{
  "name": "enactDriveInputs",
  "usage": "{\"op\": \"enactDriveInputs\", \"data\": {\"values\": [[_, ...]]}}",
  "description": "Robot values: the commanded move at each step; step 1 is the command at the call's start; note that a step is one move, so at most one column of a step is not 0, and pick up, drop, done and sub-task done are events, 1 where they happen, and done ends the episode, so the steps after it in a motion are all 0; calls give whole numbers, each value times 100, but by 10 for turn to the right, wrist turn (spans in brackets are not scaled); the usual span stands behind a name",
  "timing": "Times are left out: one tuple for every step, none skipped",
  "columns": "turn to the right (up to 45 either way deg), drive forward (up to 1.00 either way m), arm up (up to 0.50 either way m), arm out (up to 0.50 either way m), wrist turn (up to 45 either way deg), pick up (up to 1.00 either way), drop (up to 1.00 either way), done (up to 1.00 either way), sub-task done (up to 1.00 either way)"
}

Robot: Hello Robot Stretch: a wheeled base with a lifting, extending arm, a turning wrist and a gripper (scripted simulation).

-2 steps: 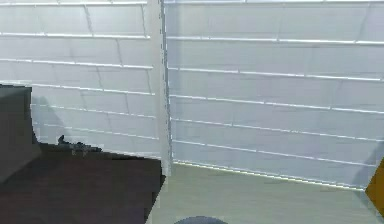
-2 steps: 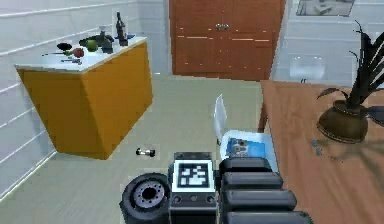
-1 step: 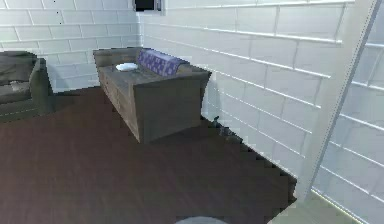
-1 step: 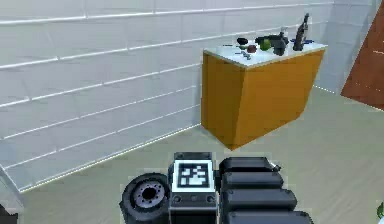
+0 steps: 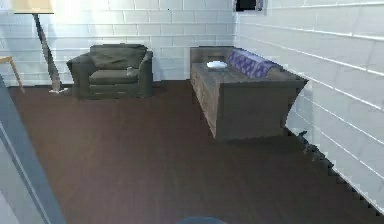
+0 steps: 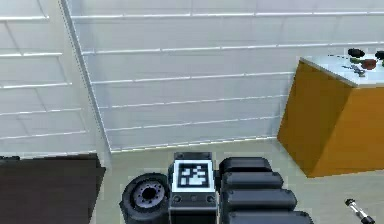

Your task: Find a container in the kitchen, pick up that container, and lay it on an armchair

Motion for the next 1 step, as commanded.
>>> {"op": "enactDriveInputs", "data": {"values": [[0,100,0,0,0,0,0,0,0]]}}
